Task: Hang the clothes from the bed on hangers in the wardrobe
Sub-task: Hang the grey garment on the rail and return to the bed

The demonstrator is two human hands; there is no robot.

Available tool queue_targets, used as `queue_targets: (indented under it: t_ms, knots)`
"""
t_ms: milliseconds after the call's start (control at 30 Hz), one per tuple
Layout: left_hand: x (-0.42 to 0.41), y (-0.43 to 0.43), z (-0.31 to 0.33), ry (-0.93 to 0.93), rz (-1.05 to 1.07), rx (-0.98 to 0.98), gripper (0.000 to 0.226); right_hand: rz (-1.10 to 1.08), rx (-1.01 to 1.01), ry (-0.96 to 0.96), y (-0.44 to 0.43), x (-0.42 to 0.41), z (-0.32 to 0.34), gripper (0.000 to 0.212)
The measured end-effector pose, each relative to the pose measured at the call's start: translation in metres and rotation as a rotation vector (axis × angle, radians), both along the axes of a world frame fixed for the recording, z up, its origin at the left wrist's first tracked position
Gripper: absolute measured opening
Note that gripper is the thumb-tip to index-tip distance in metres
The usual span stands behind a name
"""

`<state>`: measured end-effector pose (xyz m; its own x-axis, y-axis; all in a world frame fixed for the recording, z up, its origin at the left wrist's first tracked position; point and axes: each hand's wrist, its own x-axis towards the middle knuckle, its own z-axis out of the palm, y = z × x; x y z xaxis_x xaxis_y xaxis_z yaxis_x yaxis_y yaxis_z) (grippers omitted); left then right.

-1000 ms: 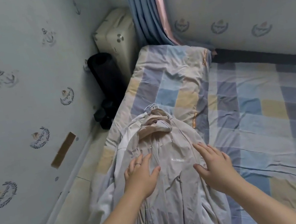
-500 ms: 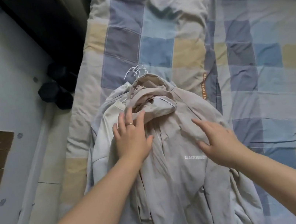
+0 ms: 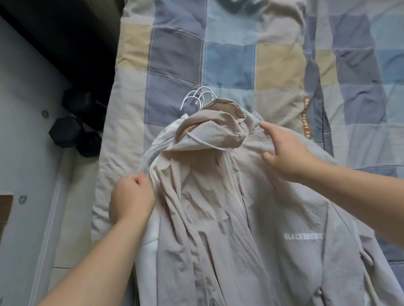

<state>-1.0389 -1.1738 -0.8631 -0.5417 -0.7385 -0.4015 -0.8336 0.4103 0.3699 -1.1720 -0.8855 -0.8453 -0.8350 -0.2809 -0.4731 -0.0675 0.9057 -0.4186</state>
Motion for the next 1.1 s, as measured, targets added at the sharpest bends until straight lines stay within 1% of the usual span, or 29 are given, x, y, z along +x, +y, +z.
queue_targets:
  t_ms: [33,67,100,167,200,233,267,333,367,433,533,600,633,700,767,800,900,967,1033,1100]
  knots:
    - [0.003,-0.002,0.000,0.019,-0.016,-0.010,0.031,0.016,-0.008,-0.030,-0.003,-0.003,-0.004,0.074]
    - [0.004,0.000,0.002,0.091,-0.049,-0.042,0.024,0.041,-0.008,-0.048,-0.006,-0.005,-0.008,0.076]
    - [0.002,0.005,0.005,0.184,-0.118,-0.091,0.021,0.073,-0.003,-0.053,-0.010,-0.008,-0.012,0.078]
    - [-0.013,0.024,0.019,0.352,-0.372,-0.141,0.043,0.135,-0.011,-0.001,-0.022,-0.014,-0.018,0.083]
    - [-0.024,0.035,0.024,0.367,-0.500,-0.129,0.055,0.156,-0.025,0.046,-0.029,-0.017,-0.020,0.086]
    - [-0.036,0.046,0.026,0.312,-0.591,-0.093,0.065,0.176,-0.038,0.085,-0.036,-0.021,-0.021,0.088]
    - [-0.046,0.056,0.024,0.197,-0.627,-0.044,0.074,0.205,-0.047,0.111,-0.043,-0.024,-0.021,0.088]
    - [-0.062,0.069,0.015,-0.076,-0.555,0.084,0.085,0.303,-0.033,0.101,-0.054,-0.028,-0.024,0.083]
    - [-0.064,0.073,0.007,-0.171,-0.498,0.137,0.083,0.356,-0.005,0.063,-0.057,-0.028,-0.024,0.079]
    - [-0.060,0.076,-0.003,-0.280,-0.476,0.143,0.068,0.430,0.069,-0.010,-0.055,-0.023,-0.022,0.072]
    - [-0.047,0.080,-0.006,-0.300,-0.548,0.098,0.033,0.428,0.139,-0.058,-0.044,-0.014,-0.016,0.063]
    - [-0.039,0.085,-0.001,-0.292,-0.608,0.068,0.016,0.423,0.152,-0.067,-0.037,-0.011,-0.012,0.062]
    - [-0.035,0.087,0.002,-0.279,-0.629,0.047,0.011,0.417,0.153,-0.077,-0.034,-0.010,-0.011,0.063]
    - [-0.028,0.091,0.002,-0.256,-0.645,0.042,0.014,0.400,0.141,-0.102,-0.029,-0.010,-0.011,0.064]
    - [-0.024,0.094,0.001,-0.243,-0.626,0.094,0.023,0.397,0.126,-0.119,-0.024,-0.008,-0.012,0.064]
    - [-0.022,0.096,0.000,-0.227,-0.594,0.137,0.025,0.386,0.116,-0.129,-0.022,-0.008,-0.011,0.064]
    - [-0.015,0.099,0.004,-0.117,-0.425,0.221,0.020,0.297,0.074,-0.139,-0.014,-0.005,-0.006,0.064]
    - [-0.008,0.100,0.015,-0.015,-0.379,0.190,0.016,0.244,0.022,-0.118,-0.008,-0.001,0.002,0.061]
    - [0.004,0.098,0.028,0.097,-0.417,0.126,0.014,0.201,-0.061,-0.067,-0.003,0.000,0.011,0.062]
    - [0.018,0.097,0.045,0.196,-0.484,0.085,0.017,0.180,-0.120,0.023,0.006,0.001,0.027,0.067]
